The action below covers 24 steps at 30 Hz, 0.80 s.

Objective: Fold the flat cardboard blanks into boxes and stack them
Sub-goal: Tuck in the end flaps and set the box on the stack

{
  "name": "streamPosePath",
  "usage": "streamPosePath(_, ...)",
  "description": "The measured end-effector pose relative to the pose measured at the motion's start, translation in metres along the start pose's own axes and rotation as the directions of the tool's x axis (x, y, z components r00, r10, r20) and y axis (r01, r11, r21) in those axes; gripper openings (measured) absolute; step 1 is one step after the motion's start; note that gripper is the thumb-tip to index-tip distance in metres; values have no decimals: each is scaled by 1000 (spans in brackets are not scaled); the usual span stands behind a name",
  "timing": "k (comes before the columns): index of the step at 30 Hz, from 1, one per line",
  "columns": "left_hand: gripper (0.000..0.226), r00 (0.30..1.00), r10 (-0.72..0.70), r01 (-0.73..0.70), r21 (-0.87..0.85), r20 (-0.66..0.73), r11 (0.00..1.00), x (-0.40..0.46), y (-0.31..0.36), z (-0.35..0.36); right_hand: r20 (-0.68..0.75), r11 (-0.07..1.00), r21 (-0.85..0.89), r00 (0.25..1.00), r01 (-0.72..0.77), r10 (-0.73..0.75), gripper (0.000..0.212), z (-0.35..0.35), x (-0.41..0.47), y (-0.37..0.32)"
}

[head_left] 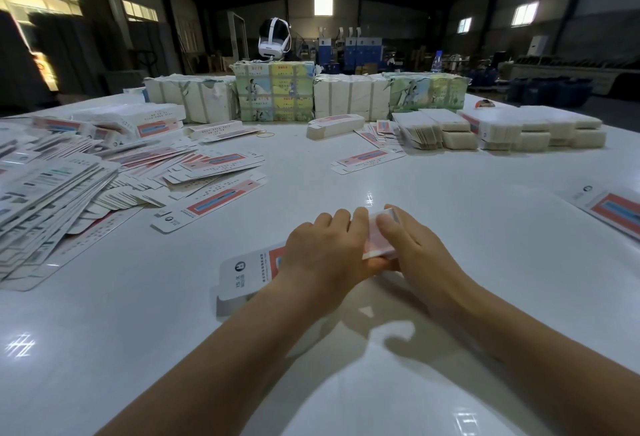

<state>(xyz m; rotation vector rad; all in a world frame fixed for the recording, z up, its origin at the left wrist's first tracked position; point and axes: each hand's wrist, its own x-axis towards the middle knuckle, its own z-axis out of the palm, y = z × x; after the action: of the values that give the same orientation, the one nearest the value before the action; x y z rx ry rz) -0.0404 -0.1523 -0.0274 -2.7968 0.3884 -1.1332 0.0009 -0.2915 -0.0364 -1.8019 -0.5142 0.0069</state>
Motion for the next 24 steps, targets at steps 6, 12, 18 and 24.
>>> streamPosePath(6,65,999,-32,33,22,-14,999,-1,-1,-1,123,926,318,978,-201,170,57,-1,4,-3)
streamPosePath(12,68,997,-74,73,-28,-11,997,2,-5,-6,201,546,788,957,-284,208,34,-12,6,-18)
streamPosePath(18,66,997,-75,74,26,15,997,2,-4,-5,24,887,451,994,-104,104,35,-3,7,-8)
streamPosePath(24,68,997,-71,71,-10,24,997,0,-5,-3,-123,960,278,992,37,-3,33,-7,4,-5)
